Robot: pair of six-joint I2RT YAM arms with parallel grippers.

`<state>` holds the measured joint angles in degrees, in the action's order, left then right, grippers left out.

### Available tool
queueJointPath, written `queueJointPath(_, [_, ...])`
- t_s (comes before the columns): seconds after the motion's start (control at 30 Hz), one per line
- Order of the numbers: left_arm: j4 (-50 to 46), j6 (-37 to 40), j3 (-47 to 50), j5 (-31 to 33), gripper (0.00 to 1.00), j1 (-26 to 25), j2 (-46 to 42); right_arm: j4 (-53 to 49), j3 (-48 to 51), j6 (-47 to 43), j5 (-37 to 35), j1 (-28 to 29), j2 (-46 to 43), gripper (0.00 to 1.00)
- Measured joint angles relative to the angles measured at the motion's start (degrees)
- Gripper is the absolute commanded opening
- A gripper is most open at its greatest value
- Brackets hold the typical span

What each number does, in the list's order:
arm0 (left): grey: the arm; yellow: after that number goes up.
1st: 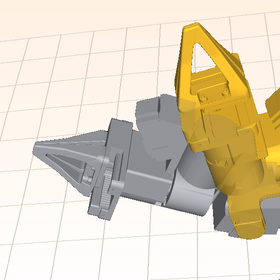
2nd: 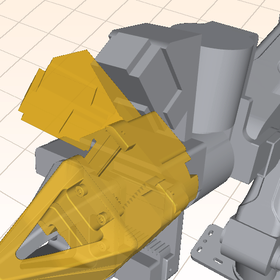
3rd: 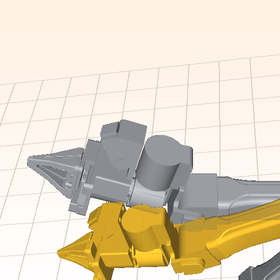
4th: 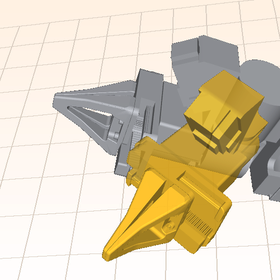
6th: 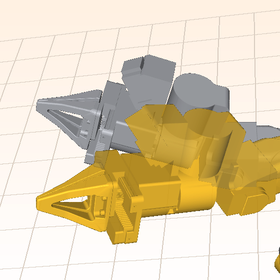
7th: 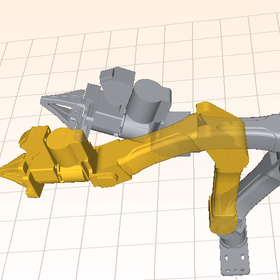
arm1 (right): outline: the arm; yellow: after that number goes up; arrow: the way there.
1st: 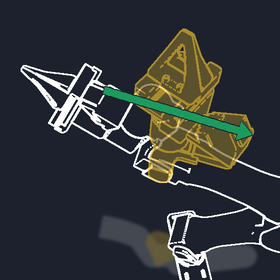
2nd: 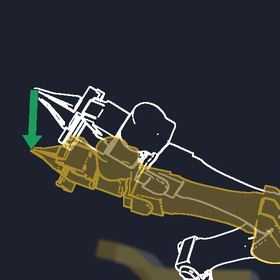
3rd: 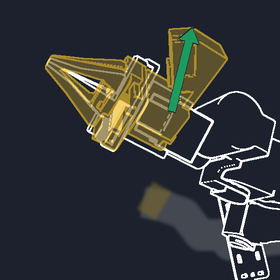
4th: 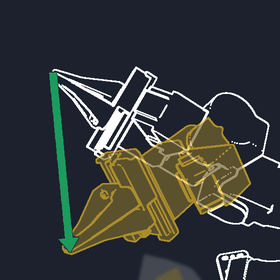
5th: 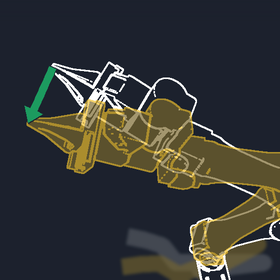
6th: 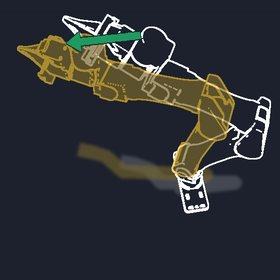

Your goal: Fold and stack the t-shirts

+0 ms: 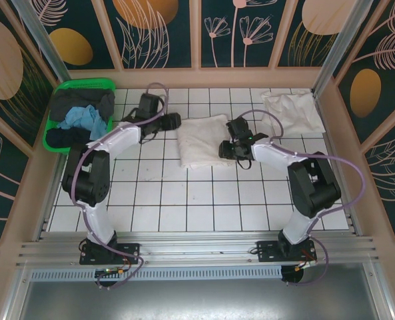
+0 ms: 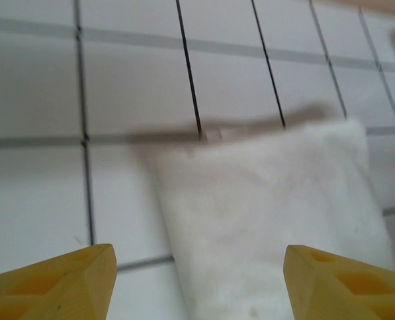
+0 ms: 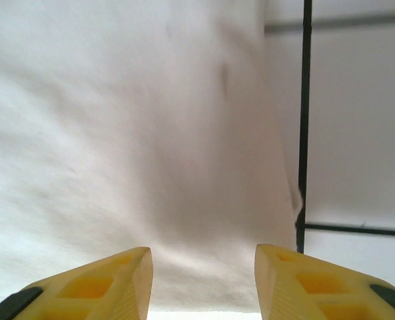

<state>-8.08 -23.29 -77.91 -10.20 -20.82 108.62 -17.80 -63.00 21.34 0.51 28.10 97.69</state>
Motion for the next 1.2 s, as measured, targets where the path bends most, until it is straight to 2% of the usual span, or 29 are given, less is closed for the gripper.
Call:
queueJointPath(0.07, [0.5, -1.1, 1.1, -1.6, 0.65, -2.1, 1.5, 1.4, -2.5, -0.6, 0.1, -0.5, 0.6, 0.43])
queueJointPath(0.23, [1.7, -2.5, 2.7, -4.4, 0.62, -6.3, 3.5, 5.2, -13.3, -2.5, 0.7, -1.6, 10.4, 0.41])
queueJointPath(0.4, [4.3, -2.4, 8.3, -5.6, 0.62, -7.5, 3.5, 8.2, -11.1, -2.6, 3.1, -3.8, 15.8, 0.35])
queueJointPath(0.47, [5.4, -2.1, 12.3, -5.5, 0.61, -7.5, 3.5, 9.2, -8.1, -2.6, 4.8, -5.6, 16.1, 0.33])
queueJointPath(0.63, [8.7, -1.9, 14.7, -5.6, 0.62, -7.3, 2.3, 11.6, -5.6, -2.6, 7.7, -9.1, 15.1, 0.3])
queueJointPath(0.83, [7.6, -1.8, 14.7, -5.6, 0.66, -7.3, 1.2, 10.3, -4.9, -2.6, 7.7, -8.2, 10.4, 0.38])
queueJointPath(0.93, [5.6, -1.9, 14.7, -5.4, 0.65, -7.3, -0.3, 10.2, -9.0, -2.8, 7.2, -6.6, 11.0, 0.38])
queueJointPath(1.07, [4.2, -2.4, 15.7, -4.7, 0.66, -7.3, -3.8, 10.3, -18.6, -3.7, 5.9, -5.6, 17.2, 0.38])
queueJointPath(1.2, [5.2, -4.2, 18.2, -4.9, 0.65, -7.3, -6.7, 9.7, -26.2, -5.3, 4.9, -6.1, 25.6, 0.3])
